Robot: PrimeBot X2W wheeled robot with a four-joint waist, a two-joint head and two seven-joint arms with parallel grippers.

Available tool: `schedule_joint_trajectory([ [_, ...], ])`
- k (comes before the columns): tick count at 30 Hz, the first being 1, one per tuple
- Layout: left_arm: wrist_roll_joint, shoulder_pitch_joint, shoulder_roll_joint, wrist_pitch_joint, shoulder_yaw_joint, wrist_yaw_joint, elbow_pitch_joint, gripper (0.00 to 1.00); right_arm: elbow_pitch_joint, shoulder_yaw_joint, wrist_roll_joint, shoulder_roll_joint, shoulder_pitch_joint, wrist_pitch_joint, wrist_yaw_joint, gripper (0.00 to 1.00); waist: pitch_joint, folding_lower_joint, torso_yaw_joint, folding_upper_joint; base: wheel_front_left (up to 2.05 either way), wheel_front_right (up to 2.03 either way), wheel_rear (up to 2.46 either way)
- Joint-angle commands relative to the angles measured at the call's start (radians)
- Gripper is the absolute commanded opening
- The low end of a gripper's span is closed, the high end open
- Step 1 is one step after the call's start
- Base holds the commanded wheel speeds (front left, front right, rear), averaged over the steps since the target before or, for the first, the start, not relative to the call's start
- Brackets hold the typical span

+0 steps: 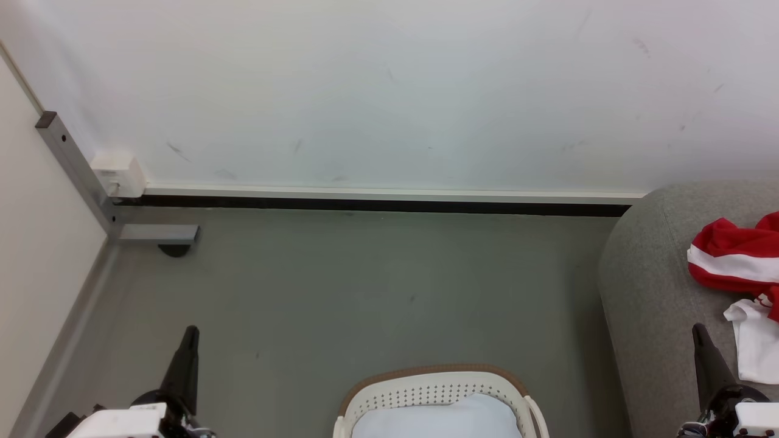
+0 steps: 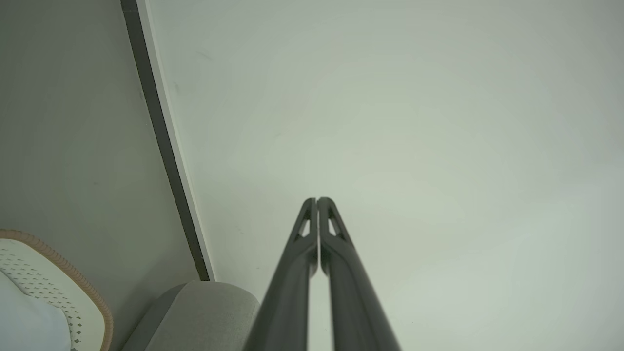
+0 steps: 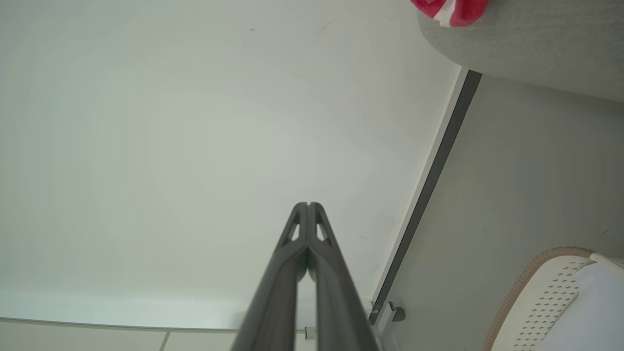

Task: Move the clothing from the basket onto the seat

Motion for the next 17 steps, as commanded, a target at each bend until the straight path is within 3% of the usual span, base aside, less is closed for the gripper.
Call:
schedule_joint_trajectory([
  [1,-0.013,-0.008,0.007,0.004,0.002,-0.004,-0.003,0.0,-0.004,-0.004,-0.005,0.002,-0.012,0.004,-0.002,0.0,0.0,0.0,0.0,0.0,0.0,0.0,0.0],
  [17,-0.013,-0.008,0.007,0.004,0.002,-0.004,-0.003,0.0,-0.004,-0.006,-0.007,0.003,-0.013,0.007,-0.002,0.0,0.0,0.0,0.0,0.0,0.0,0.0,0.0],
])
